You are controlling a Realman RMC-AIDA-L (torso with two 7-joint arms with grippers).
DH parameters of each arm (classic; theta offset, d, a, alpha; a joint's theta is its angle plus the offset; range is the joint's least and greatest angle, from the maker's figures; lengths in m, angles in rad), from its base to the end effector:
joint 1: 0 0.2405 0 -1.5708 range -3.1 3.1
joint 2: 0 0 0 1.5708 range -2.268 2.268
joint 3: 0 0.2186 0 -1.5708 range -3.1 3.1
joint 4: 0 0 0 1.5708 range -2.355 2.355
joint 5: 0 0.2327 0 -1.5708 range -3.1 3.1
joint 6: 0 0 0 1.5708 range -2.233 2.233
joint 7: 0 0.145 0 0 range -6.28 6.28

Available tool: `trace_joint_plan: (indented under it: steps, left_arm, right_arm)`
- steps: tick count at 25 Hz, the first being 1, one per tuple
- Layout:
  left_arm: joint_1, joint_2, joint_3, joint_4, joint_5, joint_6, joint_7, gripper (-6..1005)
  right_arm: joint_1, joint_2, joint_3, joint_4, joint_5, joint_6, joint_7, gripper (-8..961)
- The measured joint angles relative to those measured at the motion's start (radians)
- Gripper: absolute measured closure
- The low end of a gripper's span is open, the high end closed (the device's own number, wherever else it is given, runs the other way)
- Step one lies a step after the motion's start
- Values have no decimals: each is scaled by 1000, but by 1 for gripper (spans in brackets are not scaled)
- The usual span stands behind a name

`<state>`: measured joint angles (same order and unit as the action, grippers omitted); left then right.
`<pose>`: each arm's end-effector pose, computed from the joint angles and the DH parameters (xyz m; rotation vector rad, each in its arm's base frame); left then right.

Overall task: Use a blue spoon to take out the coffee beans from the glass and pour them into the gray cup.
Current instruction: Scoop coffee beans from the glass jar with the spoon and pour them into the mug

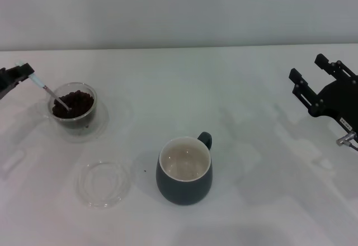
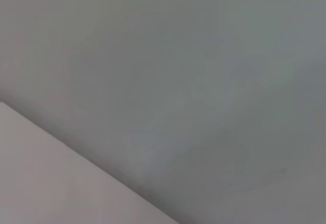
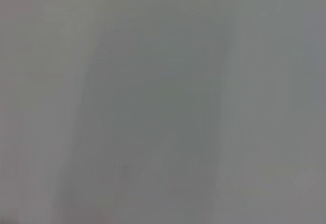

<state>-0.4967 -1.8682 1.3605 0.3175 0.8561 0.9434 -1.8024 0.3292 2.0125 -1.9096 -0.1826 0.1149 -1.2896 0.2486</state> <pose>-0.3152 0.3836 0.0465 -1.7680 -1.5523 -1.0123 0.3179 0.2993 0.0009 -1.8500 0.3416 0.7248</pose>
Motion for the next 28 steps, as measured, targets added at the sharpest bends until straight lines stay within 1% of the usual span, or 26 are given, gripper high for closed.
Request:
trace_joint_plan:
  steps: [9, 15, 19, 28]
  left_arm:
    - [2, 0, -5, -9, -9, 23, -36, 871]
    - [18, -8, -48, -13, -10, 25, -37, 871]
    - [25, -9, -55, -14, -10, 25, -38, 872]
    - [51, -12, -105, -23, -19, 71, -38, 872]
  right_arm:
    - [7, 0, -4, 0, 3, 18, 0, 318]
    - [9, 0, -5, -1, 5, 24, 0, 318]
    - [9, 0, -3, -1, 6, 26, 0, 318]
    - [18, 0, -5, -12, 2, 54, 0, 318]
